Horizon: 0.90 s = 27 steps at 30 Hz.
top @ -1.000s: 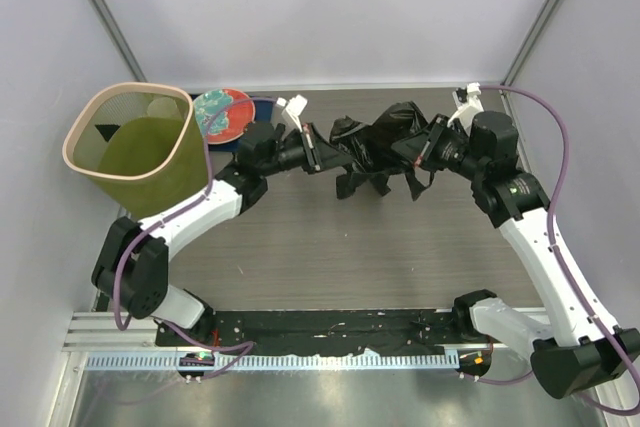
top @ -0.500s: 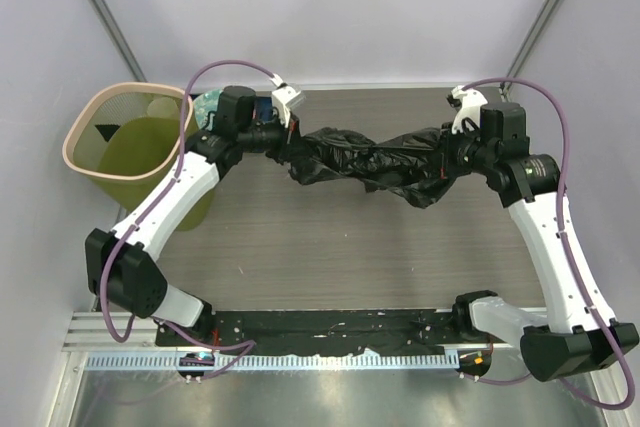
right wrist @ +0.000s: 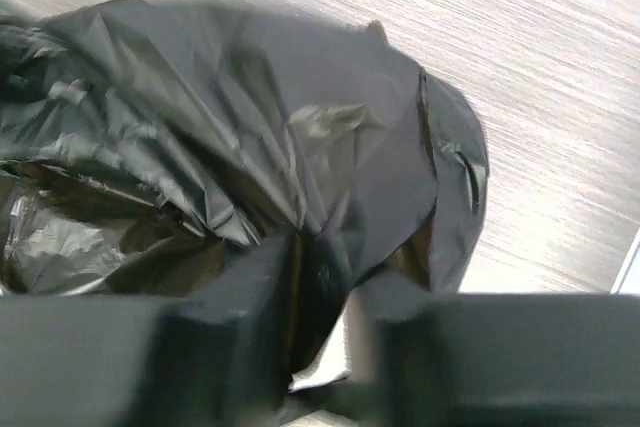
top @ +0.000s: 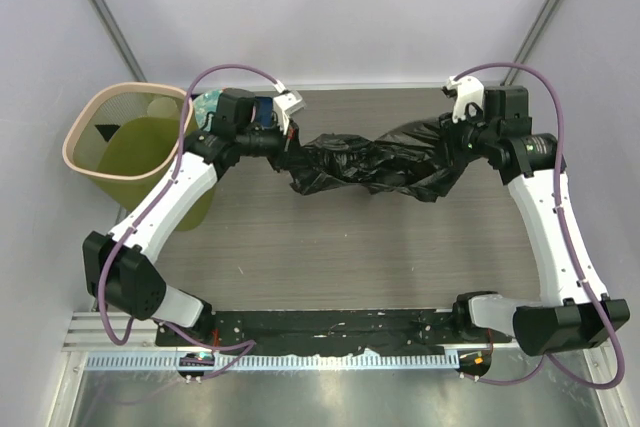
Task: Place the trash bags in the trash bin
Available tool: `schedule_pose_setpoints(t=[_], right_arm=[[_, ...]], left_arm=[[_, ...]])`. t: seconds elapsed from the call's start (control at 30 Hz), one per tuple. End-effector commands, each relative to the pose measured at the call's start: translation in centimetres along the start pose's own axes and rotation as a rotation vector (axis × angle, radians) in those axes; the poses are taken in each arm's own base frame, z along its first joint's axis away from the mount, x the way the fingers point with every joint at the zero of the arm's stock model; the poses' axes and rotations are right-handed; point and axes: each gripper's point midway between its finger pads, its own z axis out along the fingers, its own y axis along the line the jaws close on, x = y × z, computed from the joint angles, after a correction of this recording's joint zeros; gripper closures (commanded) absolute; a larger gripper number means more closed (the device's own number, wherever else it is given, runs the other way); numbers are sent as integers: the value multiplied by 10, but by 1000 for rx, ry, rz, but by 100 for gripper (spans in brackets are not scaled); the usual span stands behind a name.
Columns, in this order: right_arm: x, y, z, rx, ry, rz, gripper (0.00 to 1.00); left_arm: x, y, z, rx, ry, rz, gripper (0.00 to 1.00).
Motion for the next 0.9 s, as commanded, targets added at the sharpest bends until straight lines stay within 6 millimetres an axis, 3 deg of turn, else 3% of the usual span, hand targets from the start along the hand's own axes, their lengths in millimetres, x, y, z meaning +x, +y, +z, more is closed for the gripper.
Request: schedule_pose_setpoints(t=[0.0, 0.1, 0.27, 0.33, 0.37, 0.4, 0.47, 0.5, 0.57, 0.67, 0.73, 0.77, 0.8, 0.87], right_arm=[[-31, 29, -10, -184, -82, -37, 38], [-28, 45, -19, -280, -85, -83, 13], [-27, 65, -44, -378, -133, -204, 9], [-23, 87, -49, -475, -150, -225, 10], [-26, 108, -52, -530, -178, -245, 10], [-15, 113, -40, -521, -150, -240, 10], [-19, 143, -34, -576, -205, -322, 12], [-9, 147, -21, -578, -195, -337, 12], [-17, 152, -6, -579, -262, -385, 12], [-12, 157, 19, -604, -297, -464, 12], [4, 158, 38, -617, -290, -529, 12], [1, 159, 43, -614, -328, -552, 12], [16, 159, 53, -619, -315, -555, 12], [12, 161, 62, -610, -377, -578, 13]], left_arm=[[-54, -23, -3, 102, -171, -245, 100], [-67, -19, 6, 119, -245, -460, 100], [-70, -13, 17, 150, -311, -694, 100], [-70, -15, 18, 177, -333, -705, 100], [-69, -17, 19, 186, -333, -714, 100], [-75, -19, 16, 212, -352, -727, 100], [-70, -21, 19, 237, -344, -748, 100], [-70, -24, 18, 252, -338, -746, 100], [-69, -28, 17, 271, -336, -746, 100], [-70, -36, 13, 315, -330, -732, 100], [-73, -42, 9, 347, -332, -714, 100], [-74, -43, 8, 355, -332, -714, 100], [-75, -46, 6, 368, -334, -703, 100], [-77, -52, 2, 399, -328, -689, 100]])
